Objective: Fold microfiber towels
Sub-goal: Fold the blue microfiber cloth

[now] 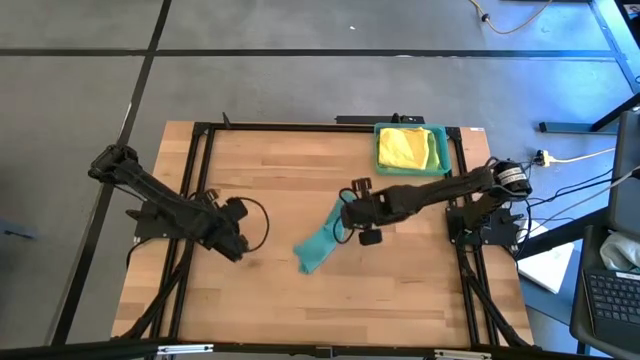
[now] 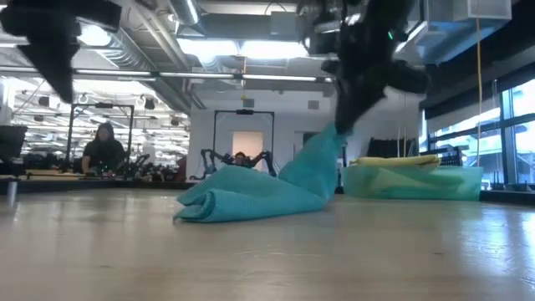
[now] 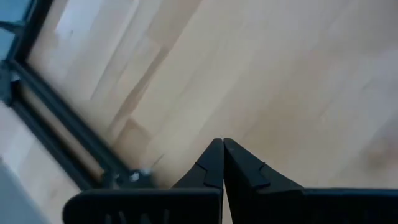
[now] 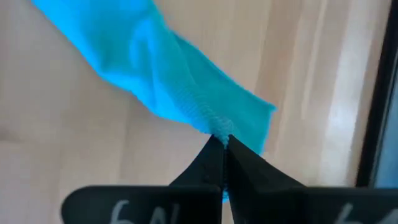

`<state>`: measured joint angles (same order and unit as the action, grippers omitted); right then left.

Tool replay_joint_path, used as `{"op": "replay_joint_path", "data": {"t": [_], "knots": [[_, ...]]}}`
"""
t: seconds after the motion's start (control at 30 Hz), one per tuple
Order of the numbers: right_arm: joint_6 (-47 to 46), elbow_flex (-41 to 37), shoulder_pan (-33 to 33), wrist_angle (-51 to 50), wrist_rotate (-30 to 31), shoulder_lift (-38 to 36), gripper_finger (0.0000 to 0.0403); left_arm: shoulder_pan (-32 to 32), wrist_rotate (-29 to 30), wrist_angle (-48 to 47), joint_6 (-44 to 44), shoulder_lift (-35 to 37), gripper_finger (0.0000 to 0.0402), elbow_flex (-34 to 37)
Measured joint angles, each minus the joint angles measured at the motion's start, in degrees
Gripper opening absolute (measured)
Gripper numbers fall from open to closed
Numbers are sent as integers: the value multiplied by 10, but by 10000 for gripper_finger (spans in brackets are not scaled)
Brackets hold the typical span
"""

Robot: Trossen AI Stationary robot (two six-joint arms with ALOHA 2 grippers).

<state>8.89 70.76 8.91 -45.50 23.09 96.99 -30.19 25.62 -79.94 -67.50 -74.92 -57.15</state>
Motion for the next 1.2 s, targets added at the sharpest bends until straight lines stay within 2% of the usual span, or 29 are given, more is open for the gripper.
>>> {"op": "replay_joint_path", "data": {"t": [0.13, 0.27, 0.43, 0.53, 0.7, 0.9, 1.0, 1.13, 1.2], "knots": [[4, 31, -13, 13, -50, -2, 7, 13, 22, 69, 11, 22, 0, 0], [6, 43, -16, 23, -59, -3, 7, 14, 63, 180, 62, 35, 0, 0], [6, 39, -17, 6, -63, -3, 7, 17, 70, 305, 126, 26, 3, 0], [6, 39, -17, 3, -63, -3, 7, 22, 81, 384, 163, 11, 19, 9], [6, 39, -17, -3, -72, -3, 7, 49, 34, 497, 184, -33, 70, 53], [6, 39, -17, -17, -117, -3, 7, 94, -23, 642, 181, -66, 128, 107], [5, 40, -17, -20, -128, -3, 7, 123, -39, 728, 189, -70, 144, 117], [-9, 66, -16, -25, -161, -3, 7, 162, -42, 861, 259, -68, 152, 109], [-14, 88, -16, -25, -176, -3, 7, 178, -47, 895, 294, -68, 153, 94]]}}
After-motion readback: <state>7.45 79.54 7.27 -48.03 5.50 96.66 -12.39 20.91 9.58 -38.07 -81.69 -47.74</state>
